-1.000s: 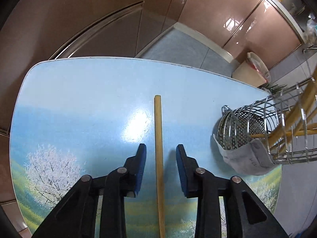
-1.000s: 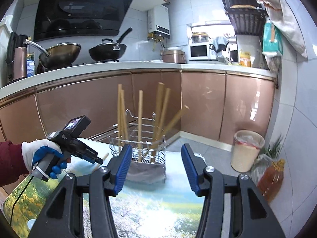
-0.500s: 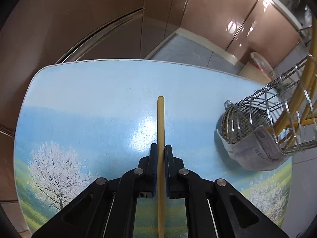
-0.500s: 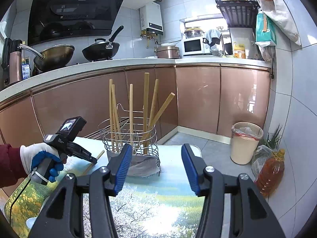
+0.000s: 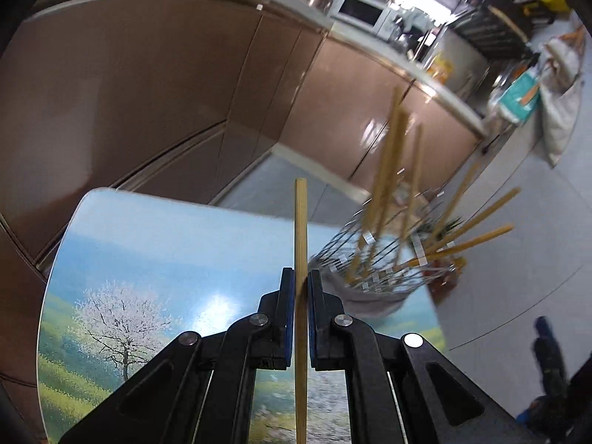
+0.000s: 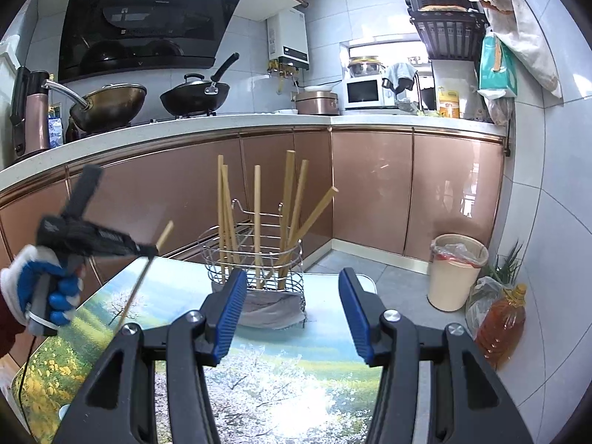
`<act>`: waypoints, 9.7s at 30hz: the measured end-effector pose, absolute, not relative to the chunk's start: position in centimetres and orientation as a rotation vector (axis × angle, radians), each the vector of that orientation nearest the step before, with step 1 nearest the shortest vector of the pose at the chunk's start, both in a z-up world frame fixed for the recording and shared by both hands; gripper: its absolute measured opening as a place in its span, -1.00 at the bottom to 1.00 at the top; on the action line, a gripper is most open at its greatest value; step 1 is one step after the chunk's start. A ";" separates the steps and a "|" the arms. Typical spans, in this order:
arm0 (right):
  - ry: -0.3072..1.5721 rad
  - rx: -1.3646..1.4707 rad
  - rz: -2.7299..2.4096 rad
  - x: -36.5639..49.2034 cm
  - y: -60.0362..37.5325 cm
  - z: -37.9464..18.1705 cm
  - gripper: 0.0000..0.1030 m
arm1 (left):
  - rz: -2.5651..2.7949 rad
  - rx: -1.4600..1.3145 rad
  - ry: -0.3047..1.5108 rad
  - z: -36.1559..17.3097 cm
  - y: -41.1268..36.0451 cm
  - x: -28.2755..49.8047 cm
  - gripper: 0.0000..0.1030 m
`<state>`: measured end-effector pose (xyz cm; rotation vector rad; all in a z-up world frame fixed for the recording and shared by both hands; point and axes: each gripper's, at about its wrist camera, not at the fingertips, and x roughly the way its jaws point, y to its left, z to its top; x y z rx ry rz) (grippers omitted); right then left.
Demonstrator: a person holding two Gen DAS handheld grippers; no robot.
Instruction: Organize utensils
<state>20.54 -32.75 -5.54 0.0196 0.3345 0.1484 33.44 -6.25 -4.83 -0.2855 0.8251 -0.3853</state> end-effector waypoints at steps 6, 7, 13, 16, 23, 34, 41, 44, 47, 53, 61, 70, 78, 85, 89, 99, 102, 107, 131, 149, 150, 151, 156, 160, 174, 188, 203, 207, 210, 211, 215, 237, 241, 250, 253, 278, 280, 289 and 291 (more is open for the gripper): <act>0.320 0.002 0.155 19.8 -32.0 -4.7 -0.03 | -0.480 -0.334 0.640 2.1 -6.6 30.9 -0.90; 0.319 -0.001 0.156 19.8 -32.0 -4.6 -0.03 | -0.496 -0.335 0.601 3.3 -7.1 30.6 -0.90; 0.319 -0.018 0.156 20.3 -32.3 -4.7 -0.03 | -0.522 -0.286 0.352 8.1 -10.8 30.6 -0.89; 0.320 -0.020 0.149 20.9 -32.9 -4.9 -0.03 | -0.502 -0.232 0.235 8.9 -13.2 31.6 -0.89; 0.342 -0.006 0.124 22.8 -35.1 -6.6 -0.03 | -0.431 -0.145 0.080 6.8 -18.0 35.4 -0.89; 0.360 0.028 0.135 24.4 -36.3 -9.0 -0.03 | -0.318 -0.085 0.096 -1.3 -19.3 38.5 -0.83; 0.347 0.025 0.132 22.9 -35.7 -7.7 -0.03 | -0.324 -0.042 0.118 -0.1 -18.4 35.9 -0.54; 0.337 0.028 0.127 21.5 -35.5 -6.6 -0.03 | -0.326 -0.040 0.112 1.7 -17.0 33.5 -0.41; 0.336 0.029 0.129 20.1 -35.0 -5.4 -0.03 | -0.334 -0.039 0.146 3.6 -15.1 30.9 -0.12; 0.348 0.034 0.159 15.5 -33.1 -3.1 -0.03 | -0.339 -0.031 0.281 4.8 -10.5 25.3 0.16; 0.413 0.041 0.187 10.2 -29.9 -2.9 0.06 | -0.294 -0.014 0.451 3.3 -4.2 17.8 0.42; 0.467 0.078 0.195 5.6 -27.4 -4.2 0.06 | -0.212 -0.064 0.567 -0.6 1.1 11.3 0.43; 0.518 0.106 0.185 2.3 -26.1 -5.9 0.06 | -0.130 -0.095 0.567 -2.1 3.3 6.6 0.43; 0.619 0.169 0.206 2.6 -25.6 -8.3 0.06 | -0.107 -0.074 0.596 -3.0 3.3 5.5 0.43; 0.674 0.211 0.213 3.7 -25.6 -9.8 0.06 | -0.110 -0.067 0.631 -3.9 2.9 6.2 0.43; 0.798 0.266 0.224 7.9 -24.9 -13.1 0.06 | -0.126 -0.071 0.755 -7.3 1.8 10.6 0.43; 0.833 0.276 0.225 9.3 -24.6 -14.1 0.06 | -0.132 -0.068 0.797 -8.4 1.3 11.9 0.43; 0.912 0.315 0.232 11.3 -24.4 -16.2 0.06 | -0.150 -0.081 0.878 -10.6 0.5 13.9 0.43; 1.076 0.436 0.261 17.2 -23.7 -20.9 0.06 | -0.241 -0.154 1.196 -18.1 -1.7 19.6 0.42; 1.166 0.211 0.275 21.8 -20.3 -21.4 -0.69 | -0.340 0.032 1.203 -18.1 -3.8 22.5 -0.63; 1.169 0.223 0.284 22.1 -20.1 -21.7 -0.74 | -0.347 0.018 1.211 -18.1 -3.7 22.7 -0.65; 1.172 0.240 0.299 22.2 -20.1 -21.9 -0.77 | -0.359 -0.009 1.222 -18.2 -3.5 22.9 -0.70; 1.169 0.300 0.349 21.7 -20.8 -22.0 -0.84 | -0.403 -0.114 1.249 -18.3 -2.7 23.2 -0.78; 1.133 0.302 0.373 20.3 -21.6 -20.8 -0.84 | -0.414 -0.131 1.235 -18.1 -2.4 22.3 -0.78; 0.849 0.170 0.400 13.8 -21.2 -13.6 -0.87 | -0.433 -0.182 0.979 -11.4 -0.3 18.2 -0.78; 0.716 0.097 0.330 10.1 -20.6 -8.1 -0.87 | -0.432 -0.228 0.830 -5.4 1.1 15.2 -0.78; 0.534 0.024 0.214 16.4 -23.7 2.4 -0.87 | -0.517 -0.295 0.708 4.3 -1.7 21.5 -0.78; 0.490 -0.002 0.183 20.7 -24.3 4.8 -0.87 | -0.534 -0.302 0.659 7.0 -3.9 25.3 -0.78; 0.460 -0.022 0.150 24.5 -25.1 5.7 -0.87 | -0.532 -0.295 0.634 7.8 -6.2 28.6 -0.78; 0.453 -0.030 0.140 25.5 -25.2 5.8 -0.87 | -0.527 -0.285 0.624 7.8 -7.1 29.8 -0.78; 0.444 -0.084 0.099 30.1 -25.6 5.3 -0.86 | -0.513 -0.267 0.623 6.5 -9.7 33.6 -0.78; 0.562 -0.179 0.085 36.3 -24.5 -2.8 -0.77 | -0.450 -0.162 0.701 -1.5 -12.7 37.1 -0.66; 0.540 -0.173 0.078 34.7 -24.3 -1.3 -0.45 | -0.446 -0.172 0.678 -0.2 -11.9 36.0 -0.36; 0.455 -0.165 0.072 28.3 -22.9 2.9 -0.30 | -0.411 -0.195 0.607 3.0 -8.6 30.6 0.04; 0.426 -0.150 0.075 25.1 -22.3 3.3 -0.18 | -0.381 -0.179 0.571 3.7 -7.1 27.5 0.17; 0.386 -0.064 0.029 5.5 -19.5 -2.5 0.44 | -0.108 0.003 0.377 1.0 0.0 7.6 0.93; 0.378 -0.048 0.012 4.9 -19.8 -2.4 0.46 | -0.095 0.005 0.371 1.0 0.0 7.0 0.98; 0.355 -0.015 -0.030 3.0 -21.0 -2.2 0.47 | -0.097 0.012 0.340 1.4 0.5 5.1 0.99; 0.354 -0.017 -0.032 2.7 -21.0 -2.3 0.47 | -0.098 0.014 0.332 1.5 0.6 4.7 0.99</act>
